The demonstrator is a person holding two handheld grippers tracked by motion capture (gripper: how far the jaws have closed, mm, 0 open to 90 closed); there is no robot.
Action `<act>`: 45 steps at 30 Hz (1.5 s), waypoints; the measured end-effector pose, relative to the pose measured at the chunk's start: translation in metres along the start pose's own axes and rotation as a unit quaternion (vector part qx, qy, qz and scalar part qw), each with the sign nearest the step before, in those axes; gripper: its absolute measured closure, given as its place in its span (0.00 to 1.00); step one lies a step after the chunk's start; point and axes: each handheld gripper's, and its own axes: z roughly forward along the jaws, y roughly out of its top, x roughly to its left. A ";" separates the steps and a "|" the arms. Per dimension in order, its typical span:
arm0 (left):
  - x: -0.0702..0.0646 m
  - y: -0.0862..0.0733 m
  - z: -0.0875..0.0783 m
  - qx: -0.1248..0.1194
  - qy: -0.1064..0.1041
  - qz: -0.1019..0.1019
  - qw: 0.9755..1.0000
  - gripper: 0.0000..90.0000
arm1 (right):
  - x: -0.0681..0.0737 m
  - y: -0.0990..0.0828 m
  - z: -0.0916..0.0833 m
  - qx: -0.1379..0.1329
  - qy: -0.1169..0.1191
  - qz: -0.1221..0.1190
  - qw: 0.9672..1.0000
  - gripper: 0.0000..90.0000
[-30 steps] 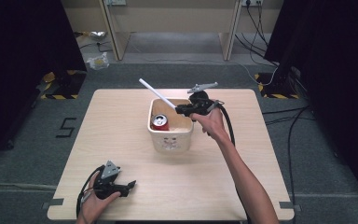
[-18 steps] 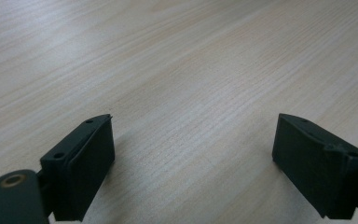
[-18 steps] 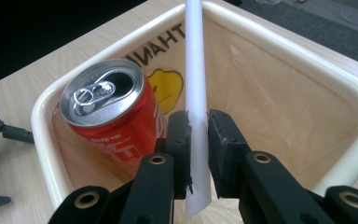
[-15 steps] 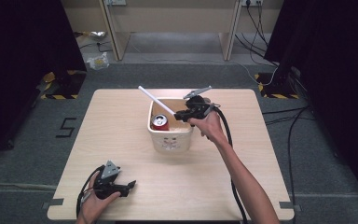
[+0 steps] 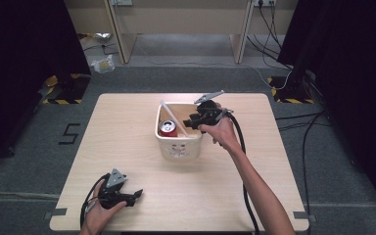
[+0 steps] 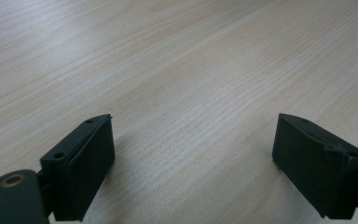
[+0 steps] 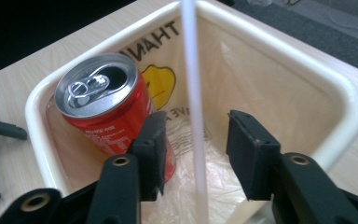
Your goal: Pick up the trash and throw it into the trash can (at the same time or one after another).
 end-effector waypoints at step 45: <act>0.000 0.000 0.000 -0.001 0.000 -0.001 1.000 0.13 | -0.033 -0.024 -0.066 -0.063 -0.090 0.054 0.992 0.21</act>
